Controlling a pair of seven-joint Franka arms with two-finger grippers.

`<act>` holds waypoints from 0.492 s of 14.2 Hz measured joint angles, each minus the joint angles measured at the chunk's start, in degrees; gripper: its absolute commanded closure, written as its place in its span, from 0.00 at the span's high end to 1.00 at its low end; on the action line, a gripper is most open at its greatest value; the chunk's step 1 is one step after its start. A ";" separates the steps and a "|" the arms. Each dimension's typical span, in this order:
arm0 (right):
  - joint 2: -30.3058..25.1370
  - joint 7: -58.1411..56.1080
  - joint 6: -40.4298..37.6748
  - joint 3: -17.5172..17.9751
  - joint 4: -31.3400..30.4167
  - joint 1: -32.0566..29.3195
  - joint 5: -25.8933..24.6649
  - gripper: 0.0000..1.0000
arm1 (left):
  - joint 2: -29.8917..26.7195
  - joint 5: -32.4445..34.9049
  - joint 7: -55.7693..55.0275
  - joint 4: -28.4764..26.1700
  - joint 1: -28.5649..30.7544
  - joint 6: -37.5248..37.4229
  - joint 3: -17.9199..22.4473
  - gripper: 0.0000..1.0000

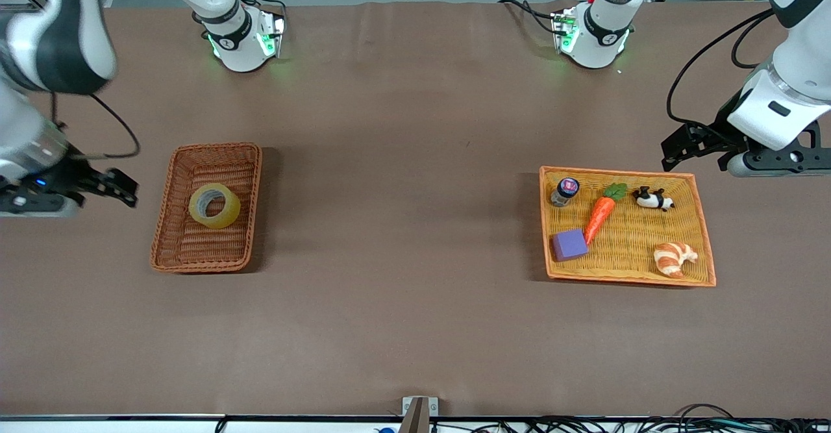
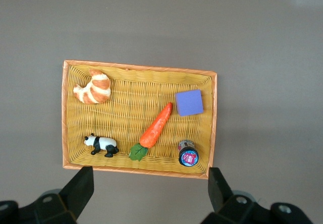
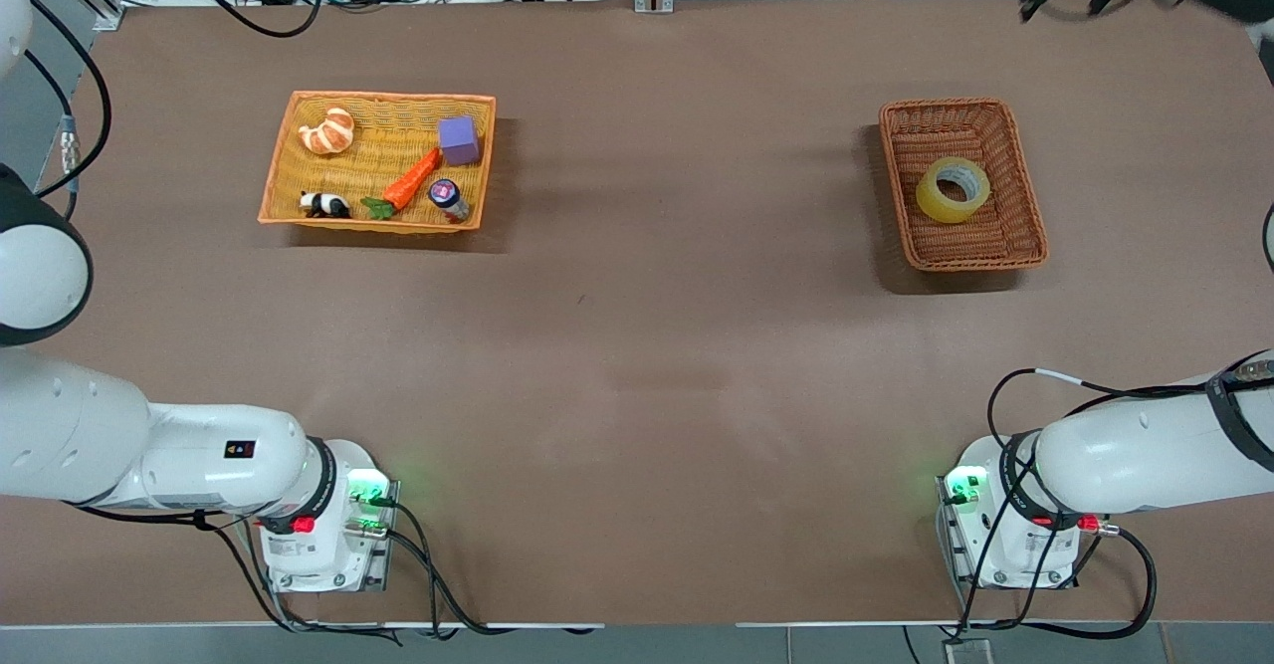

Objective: Move tape to another basket

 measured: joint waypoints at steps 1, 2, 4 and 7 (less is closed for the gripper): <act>-0.12 0.28 -5.57 0.29 4.02 -0.04 0.09 1.00 | 0.00 0.00 0.01 -0.01 0.00 0.00 0.00 1.00; -0.19 0.59 -10.74 0.59 7.33 -0.10 0.58 1.00 | 0.00 0.00 0.01 -0.01 0.01 0.00 0.00 1.00; -0.64 1.24 -18.18 2.43 11.76 -1.54 1.92 1.00 | 0.00 0.00 0.01 -0.02 0.04 0.00 0.03 1.00; -3.15 1.89 -22.27 5.61 12.58 -4.12 2.50 1.00 | 0.00 0.00 0.05 -0.05 0.30 0.00 0.08 1.00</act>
